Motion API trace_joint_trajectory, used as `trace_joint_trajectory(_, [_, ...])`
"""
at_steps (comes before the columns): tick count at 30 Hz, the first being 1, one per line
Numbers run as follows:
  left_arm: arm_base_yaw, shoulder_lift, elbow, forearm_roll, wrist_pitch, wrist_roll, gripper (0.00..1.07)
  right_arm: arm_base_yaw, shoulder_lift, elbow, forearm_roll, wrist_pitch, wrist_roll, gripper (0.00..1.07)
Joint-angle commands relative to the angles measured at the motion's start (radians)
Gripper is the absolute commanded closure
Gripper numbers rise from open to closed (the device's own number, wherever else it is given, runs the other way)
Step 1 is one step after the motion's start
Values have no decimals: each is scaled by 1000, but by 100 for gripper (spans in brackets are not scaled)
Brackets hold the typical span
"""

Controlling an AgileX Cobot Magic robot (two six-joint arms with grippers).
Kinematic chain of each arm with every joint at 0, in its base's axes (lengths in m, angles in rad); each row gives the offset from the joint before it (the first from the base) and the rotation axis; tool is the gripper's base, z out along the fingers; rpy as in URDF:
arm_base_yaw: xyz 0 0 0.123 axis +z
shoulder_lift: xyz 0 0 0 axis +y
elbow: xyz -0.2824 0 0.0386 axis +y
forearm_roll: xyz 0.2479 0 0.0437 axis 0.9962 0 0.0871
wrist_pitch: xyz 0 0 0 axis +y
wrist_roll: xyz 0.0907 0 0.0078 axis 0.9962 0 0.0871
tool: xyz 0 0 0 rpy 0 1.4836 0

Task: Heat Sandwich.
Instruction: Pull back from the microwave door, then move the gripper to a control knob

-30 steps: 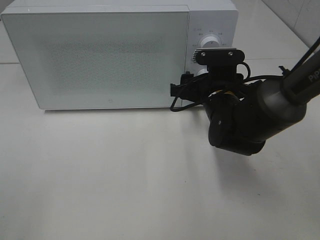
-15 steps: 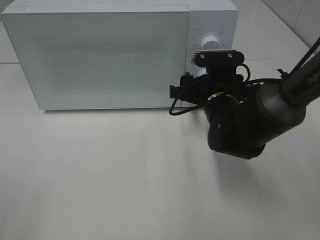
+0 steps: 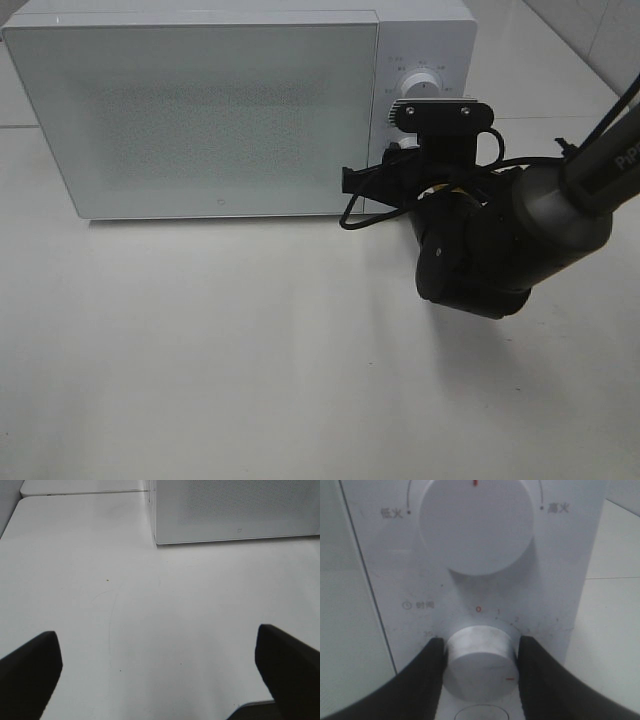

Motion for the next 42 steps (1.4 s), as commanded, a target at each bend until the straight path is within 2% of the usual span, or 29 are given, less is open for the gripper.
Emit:
trace_joint_trajectory(1, [3,-23,3,-1,-12,0,9,0,0,-2,-18,-23,6,101])
trace_joint_trajectory(4, [3,-23,3,-1,-12,0,9,0,0,-2,-18,-33,6,107])
trace_joint_trajectory(19, [3,-23,3,-1,-12,0,9,0,0,-2,-21,-72,65,106])
trace_joint_trajectory(42, [3,-23,3,-1,-12,0,9,0,0,-2,-53,-132,828,106])
